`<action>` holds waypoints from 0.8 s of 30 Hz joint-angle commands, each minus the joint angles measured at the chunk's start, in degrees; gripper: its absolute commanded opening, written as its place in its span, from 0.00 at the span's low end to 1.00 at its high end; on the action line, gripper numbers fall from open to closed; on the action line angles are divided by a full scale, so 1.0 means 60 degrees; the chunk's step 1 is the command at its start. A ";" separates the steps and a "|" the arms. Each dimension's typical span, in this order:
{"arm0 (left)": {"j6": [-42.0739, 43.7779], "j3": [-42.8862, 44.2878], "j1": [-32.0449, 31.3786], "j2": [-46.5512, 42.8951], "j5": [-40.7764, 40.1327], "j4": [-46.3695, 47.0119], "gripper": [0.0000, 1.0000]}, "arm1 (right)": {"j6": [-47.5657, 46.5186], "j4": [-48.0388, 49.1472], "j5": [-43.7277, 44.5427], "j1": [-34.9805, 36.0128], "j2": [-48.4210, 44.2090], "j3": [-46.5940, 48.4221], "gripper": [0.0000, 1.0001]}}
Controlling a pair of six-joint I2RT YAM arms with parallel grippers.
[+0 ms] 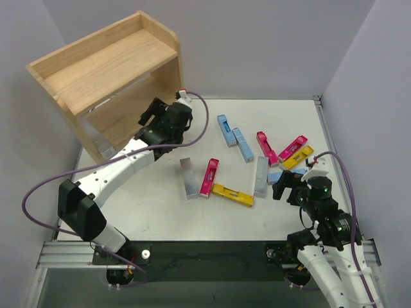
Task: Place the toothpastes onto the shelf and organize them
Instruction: Adjust the toothpaste on the shelf, then pick up the toothpaste from the center of the board.
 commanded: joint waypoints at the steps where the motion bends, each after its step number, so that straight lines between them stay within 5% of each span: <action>1: -0.2976 0.1138 -0.1045 0.0445 0.1736 -0.1721 0.82 | 0.0077 0.0078 0.0244 0.0052 0.0265 0.0083 1.00; 10: -0.7810 0.0920 -0.2541 0.0884 0.4522 -0.0453 0.86 | 0.0897 -0.0640 0.1679 0.0038 0.0631 0.0551 1.00; 18: -0.9688 0.0436 -0.4328 0.1821 0.4113 0.1498 0.87 | 0.1526 -0.1153 0.2719 0.0038 0.0383 0.0903 1.00; 24: -0.9982 0.1357 -0.5017 0.3490 0.4361 0.2291 0.87 | 0.1791 -0.1475 0.3232 0.0037 -0.0057 0.1138 1.00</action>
